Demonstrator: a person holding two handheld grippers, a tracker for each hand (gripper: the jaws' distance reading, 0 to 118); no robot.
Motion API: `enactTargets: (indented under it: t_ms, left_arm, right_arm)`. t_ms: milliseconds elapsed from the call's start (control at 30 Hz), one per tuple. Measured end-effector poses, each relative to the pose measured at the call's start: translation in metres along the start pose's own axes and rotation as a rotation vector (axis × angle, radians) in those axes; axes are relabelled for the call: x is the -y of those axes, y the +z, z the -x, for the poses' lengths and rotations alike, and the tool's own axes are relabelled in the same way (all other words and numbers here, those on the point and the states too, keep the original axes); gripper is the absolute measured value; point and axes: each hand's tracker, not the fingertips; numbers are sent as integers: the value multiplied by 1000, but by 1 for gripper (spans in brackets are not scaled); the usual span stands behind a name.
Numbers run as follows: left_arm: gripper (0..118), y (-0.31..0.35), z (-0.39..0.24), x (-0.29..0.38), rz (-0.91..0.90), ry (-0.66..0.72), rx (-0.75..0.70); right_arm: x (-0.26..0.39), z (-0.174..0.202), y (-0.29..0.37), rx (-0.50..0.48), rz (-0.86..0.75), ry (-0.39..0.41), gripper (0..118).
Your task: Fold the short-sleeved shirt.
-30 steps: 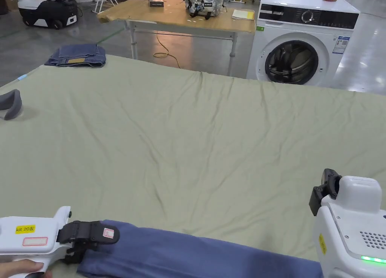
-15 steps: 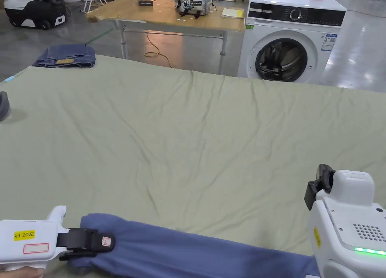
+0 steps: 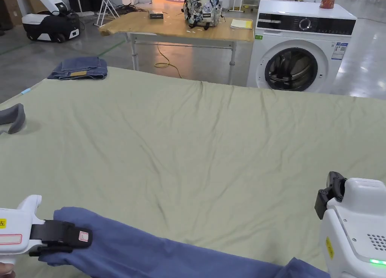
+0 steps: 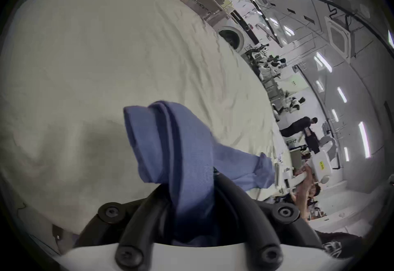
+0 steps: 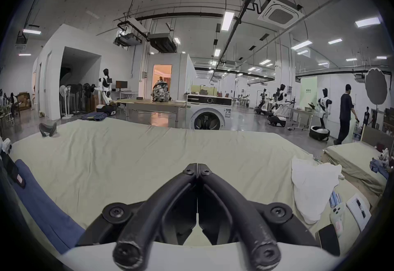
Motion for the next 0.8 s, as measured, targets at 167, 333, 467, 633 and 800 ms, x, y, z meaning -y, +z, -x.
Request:
enactTargets:
  t_ms: [167, 333, 467, 633, 800]
  left_arm:
    - [3, -23, -51, 11, 23, -33, 198]
    - [3, -73, -81, 14, 118, -78, 206]
    - [3, -135, -99, 26, 194, -69, 153]
    - [3, -210, -114, 49, 316, -117, -1]
    - [5, -238, -119, 68, 323, -135, -91]
  right_arm:
    - [2, 0, 1, -6, 3, 12, 0]
    - [6, -6, 1, -4, 16, 14, 0]
    - [11, -11, 3, 9, 30, 6, 0]
    - [15, -20, 6, 25, 49, 4, 0]
    - [18, -28, 9, 43, 63, 4, 0]
